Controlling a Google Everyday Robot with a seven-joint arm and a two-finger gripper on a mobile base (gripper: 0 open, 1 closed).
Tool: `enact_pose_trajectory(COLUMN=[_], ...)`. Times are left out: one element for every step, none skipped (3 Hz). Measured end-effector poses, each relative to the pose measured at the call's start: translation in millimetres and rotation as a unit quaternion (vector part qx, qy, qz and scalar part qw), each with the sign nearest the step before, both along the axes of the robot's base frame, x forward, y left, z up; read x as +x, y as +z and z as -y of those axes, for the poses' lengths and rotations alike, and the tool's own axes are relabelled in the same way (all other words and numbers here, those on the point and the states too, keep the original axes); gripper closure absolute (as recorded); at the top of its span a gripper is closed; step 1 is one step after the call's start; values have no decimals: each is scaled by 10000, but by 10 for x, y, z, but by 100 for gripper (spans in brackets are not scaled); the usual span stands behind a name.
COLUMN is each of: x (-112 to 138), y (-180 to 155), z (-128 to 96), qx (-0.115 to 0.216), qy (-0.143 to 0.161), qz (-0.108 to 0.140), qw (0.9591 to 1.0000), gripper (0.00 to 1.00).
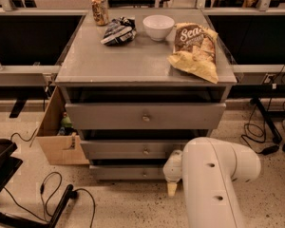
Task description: Open bottom drawer
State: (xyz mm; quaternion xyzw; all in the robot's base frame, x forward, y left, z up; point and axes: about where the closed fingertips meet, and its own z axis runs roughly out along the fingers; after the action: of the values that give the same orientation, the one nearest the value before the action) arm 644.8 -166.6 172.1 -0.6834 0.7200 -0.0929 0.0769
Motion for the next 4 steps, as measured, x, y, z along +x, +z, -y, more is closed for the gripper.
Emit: enact_pose_trajectory(x=[34, -129, -109, -82], y=[-58, -151, -103, -80], z=[9, 160, 145, 126], qx=[-30, -211, -211, -212], qy=[-145, -227, -227, -228], qz=[-41, -287, -287, -287], qw=[9999, 9991, 9991, 9991], gripper=[25, 48, 72, 94])
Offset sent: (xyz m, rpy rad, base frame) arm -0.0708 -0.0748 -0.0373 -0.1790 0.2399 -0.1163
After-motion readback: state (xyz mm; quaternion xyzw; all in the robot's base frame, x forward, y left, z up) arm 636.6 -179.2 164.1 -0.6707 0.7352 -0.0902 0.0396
